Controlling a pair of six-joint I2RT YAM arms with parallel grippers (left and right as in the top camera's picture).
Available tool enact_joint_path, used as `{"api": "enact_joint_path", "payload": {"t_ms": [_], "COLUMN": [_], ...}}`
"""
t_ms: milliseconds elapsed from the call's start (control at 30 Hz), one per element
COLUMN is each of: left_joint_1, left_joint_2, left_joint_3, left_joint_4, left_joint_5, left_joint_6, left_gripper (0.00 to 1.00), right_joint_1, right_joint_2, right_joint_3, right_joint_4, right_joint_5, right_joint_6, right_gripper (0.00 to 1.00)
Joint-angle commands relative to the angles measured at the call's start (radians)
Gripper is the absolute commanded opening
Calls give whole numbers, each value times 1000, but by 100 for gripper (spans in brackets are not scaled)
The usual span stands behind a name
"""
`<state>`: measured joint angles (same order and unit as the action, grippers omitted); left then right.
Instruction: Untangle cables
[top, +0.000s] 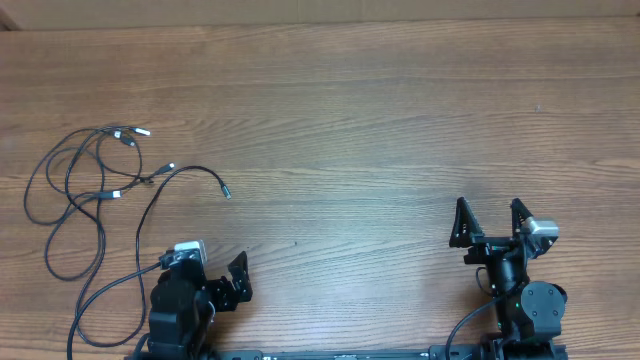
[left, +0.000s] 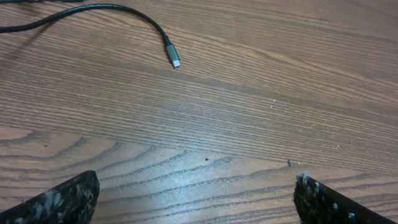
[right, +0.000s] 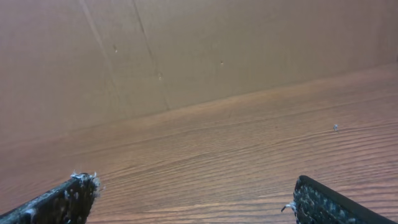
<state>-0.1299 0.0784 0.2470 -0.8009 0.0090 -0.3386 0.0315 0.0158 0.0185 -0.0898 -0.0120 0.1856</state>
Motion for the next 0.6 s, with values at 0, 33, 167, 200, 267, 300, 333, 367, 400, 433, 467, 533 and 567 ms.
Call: {"api": "enact_joint_path", "payload": {"t_ms": [0,33,167,200,267,300,333,367,400,433,467,533,567], "left_joint_1": [6,6,6,6,6,6,6,6,6,6,7,7,7], "left_joint_2": [-29,-37,-51,-55,-55,-55,-56,-56,-58,-63,-69,-76,-76], "left_joint_3": [-10,-10,-10,-10,-11,-11,-12,-14,-23,-32,-46,-117,-141], "left_joint_4": [3,24,277,412,580,634,649,661,679,695,713,809,834], "left_joint_5": [-39,-50,-51,-78,-185,-273,-306,-331,-353,-358,-359,-336,-321], "left_joint_6": [2,1,2,2,2,2,2,2,2,3,8,29,28], "left_gripper": [99,99,99,100,99,99,100,100,99,99,100,99,99], "right_joint_1": [-6,-6,-6,-6,-6,-6,-6,-6,-6,-6,-6,-6,-6], "right_joint_2": [-11,-11,-11,-11,-11,-11,-11,-11,-11,-11,-11,-11,-11], "right_joint_3": [-10,-11,-10,-10,-10,-10,-10,-10,-10,-10,-10,-10,-10], "right_joint_4": [6,6,6,6,6,6,6,6,6,6,6,6,6], "right_joint_5": [-4,-4,-4,-4,-4,-4,-4,-4,-4,-4,-4,-4,-4], "right_joint_6": [-4,-4,-4,-4,-4,-4,-4,-4,-4,-4,-4,-4,-4], "right_gripper": [100,100,100,100,100,100,100,100,100,100,100,100,100]}}
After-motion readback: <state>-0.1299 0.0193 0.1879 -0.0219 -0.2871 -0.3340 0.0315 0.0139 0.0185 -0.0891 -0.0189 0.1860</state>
